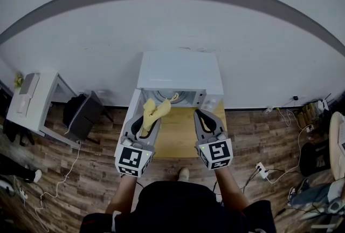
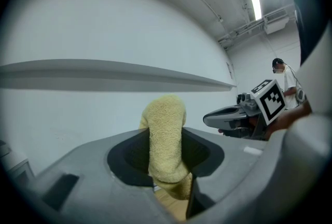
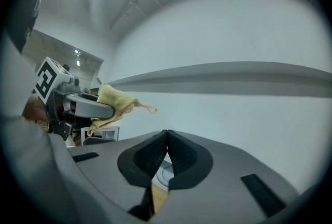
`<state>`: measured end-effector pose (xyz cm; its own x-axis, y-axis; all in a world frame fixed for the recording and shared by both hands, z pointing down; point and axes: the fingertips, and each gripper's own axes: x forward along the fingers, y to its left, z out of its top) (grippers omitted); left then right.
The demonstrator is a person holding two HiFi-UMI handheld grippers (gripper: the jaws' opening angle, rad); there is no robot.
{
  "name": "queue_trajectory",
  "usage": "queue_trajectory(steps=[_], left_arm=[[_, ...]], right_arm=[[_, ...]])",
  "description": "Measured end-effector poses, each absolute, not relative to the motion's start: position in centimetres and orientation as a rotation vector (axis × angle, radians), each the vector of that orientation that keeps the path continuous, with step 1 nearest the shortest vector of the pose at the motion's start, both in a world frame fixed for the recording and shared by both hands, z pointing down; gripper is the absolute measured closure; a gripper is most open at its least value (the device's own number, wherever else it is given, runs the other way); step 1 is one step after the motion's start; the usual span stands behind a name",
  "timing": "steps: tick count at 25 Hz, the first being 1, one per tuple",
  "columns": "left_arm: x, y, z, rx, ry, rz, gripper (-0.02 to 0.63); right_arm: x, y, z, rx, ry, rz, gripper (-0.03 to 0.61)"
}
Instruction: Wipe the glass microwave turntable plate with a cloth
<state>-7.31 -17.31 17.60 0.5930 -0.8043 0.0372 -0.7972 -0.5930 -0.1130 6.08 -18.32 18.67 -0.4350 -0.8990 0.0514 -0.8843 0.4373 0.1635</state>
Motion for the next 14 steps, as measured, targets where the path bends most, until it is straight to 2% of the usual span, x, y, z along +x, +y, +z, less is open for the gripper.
queue_trajectory(steps=[14], left_arm=[[-7.60,-17.61,18.40,-2.728,1.392,-0.154,0.474]], right_arm=[[5.85,-18.78,19.01,1.571,-2.548,-0.174,0.568]])
